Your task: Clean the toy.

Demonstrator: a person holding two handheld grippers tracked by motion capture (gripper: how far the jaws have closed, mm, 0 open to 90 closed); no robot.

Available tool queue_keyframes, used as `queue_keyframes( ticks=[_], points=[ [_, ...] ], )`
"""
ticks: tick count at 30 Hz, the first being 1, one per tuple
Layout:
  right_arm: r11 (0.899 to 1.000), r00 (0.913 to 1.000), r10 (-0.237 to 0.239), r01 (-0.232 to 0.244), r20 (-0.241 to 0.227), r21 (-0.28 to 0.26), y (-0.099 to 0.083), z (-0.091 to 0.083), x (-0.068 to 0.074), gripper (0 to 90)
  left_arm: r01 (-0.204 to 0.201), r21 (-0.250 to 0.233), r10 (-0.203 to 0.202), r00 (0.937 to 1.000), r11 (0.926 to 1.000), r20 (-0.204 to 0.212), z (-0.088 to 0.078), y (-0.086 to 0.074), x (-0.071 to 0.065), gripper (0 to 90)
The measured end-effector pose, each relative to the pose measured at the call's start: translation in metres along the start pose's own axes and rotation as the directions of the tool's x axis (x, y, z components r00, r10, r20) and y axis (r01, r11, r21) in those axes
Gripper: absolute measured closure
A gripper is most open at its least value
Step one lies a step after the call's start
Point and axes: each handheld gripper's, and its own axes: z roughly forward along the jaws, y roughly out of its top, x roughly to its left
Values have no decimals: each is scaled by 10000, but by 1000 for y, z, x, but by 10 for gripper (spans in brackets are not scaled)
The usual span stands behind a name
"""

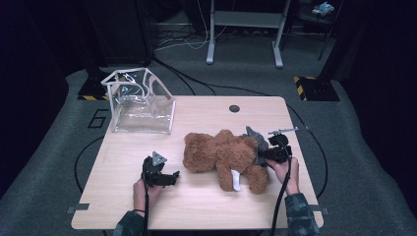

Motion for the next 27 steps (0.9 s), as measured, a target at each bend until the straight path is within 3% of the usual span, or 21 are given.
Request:
queue_keyframes(
  ticks=[6, 8, 9, 10, 11, 13, 16, 18, 19, 23, 27],
  points=[
    [9967, 9997, -149, 134, 171, 794, -8, 20, -2, 775, -5, 2, 5, 10000, 10000, 0, 0, 0, 0, 97],
    [9939, 9980, -349, 292, 524, 1064, -8, 22, -3, 774, -3, 3, 3, 10000, 10000, 1, 0, 0, 0, 97],
    [9898, 9920, -632, 483, 1091, 1342, -9, 21, -5, 774, -5, 6, 5, 10000, 10000, 11, 0, 0, 0, 97],
    [9898, 9920, -632, 483, 1091, 1342, -9, 21, -5, 774, -5, 2, 5, 10000, 10000, -1, 0, 0, 0, 97],
    [9907, 9904, -602, 440, 1248, 1287, -9, 19, -7, 773, -1, 2, 1, 10000, 10000, 0, 0, 0, 0, 97],
    [9952, 9932, -349, 244, 1112, 946, -10, 6, -12, 773, 0, 2, 0, 10000, 10000, 2, 0, 0, 0, 97],
    [9998, 9977, 206, -209, 647, 44, -8, -19, -15, 773, -5, 4, 5, 10000, 10000, 2, 0, 0, 0, 97],
    [9985, 9990, 230, -211, 378, -512, -4, -35, -14, 774, -6, 5, 6, 10000, 10000, 15, 0, 0, 0, 97],
    [9946, 9999, 119, -110, 89, -1034, 0, -46, -11, 774, -2, 1, 2, 10000, 10000, 2, 0, 0, 0, 97],
    [9921, 9996, 64, -99, -281, -1252, 5, -52, -3, 773, -4, 2, 4, 10000, 10000, 1, 0, 0, 0, 97],
    [9942, 9986, -327, 281, -426, -1037, 11, -43, 11, 773, -4, 3, 4, 10000, 10000, 14, 0, 0, 0, 97]
  ],
)
